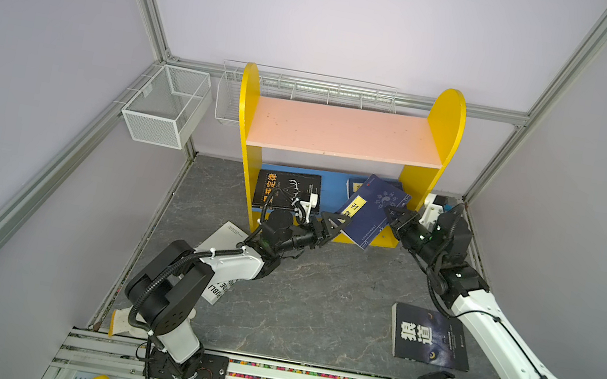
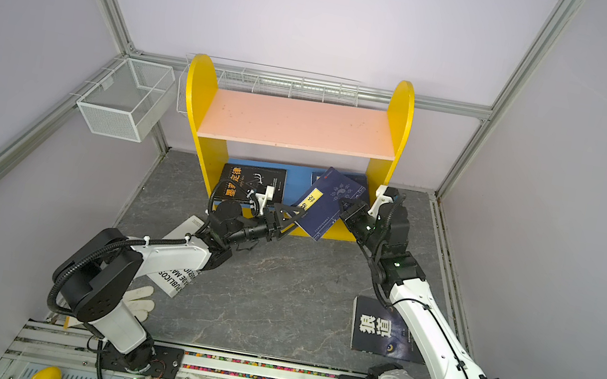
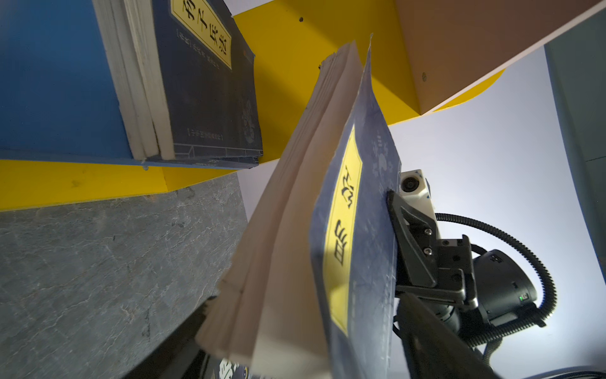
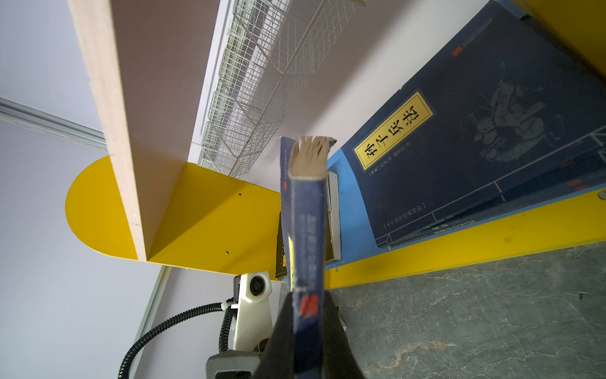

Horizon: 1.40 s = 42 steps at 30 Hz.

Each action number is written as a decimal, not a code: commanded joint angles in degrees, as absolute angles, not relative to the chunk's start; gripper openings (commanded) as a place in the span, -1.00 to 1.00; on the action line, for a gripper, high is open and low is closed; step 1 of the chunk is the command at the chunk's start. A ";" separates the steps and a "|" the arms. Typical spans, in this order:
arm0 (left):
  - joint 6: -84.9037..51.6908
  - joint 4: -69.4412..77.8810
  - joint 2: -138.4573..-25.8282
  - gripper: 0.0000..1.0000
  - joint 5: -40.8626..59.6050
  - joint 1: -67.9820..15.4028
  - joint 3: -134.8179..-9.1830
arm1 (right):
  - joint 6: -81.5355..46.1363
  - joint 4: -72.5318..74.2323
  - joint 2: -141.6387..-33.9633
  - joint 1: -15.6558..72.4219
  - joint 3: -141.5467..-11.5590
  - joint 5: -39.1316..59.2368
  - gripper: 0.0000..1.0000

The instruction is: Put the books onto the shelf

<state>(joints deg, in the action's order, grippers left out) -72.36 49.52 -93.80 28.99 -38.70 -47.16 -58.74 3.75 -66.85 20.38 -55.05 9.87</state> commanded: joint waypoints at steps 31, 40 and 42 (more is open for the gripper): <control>-78.33 55.59 -99.12 -0.07 24.04 -41.31 -59.71 | -73.49 28.23 -69.55 23.10 -46.46 0.79 -0.79; -70.34 38.11 -98.16 -1.00 36.96 -38.92 -67.82 | -69.45 22.74 -69.75 22.81 -46.96 14.41 -0.33; -67.94 33.67 -97.43 -1.00 39.01 -38.28 -69.00 | -68.43 22.41 -68.22 22.71 -45.52 14.89 -0.16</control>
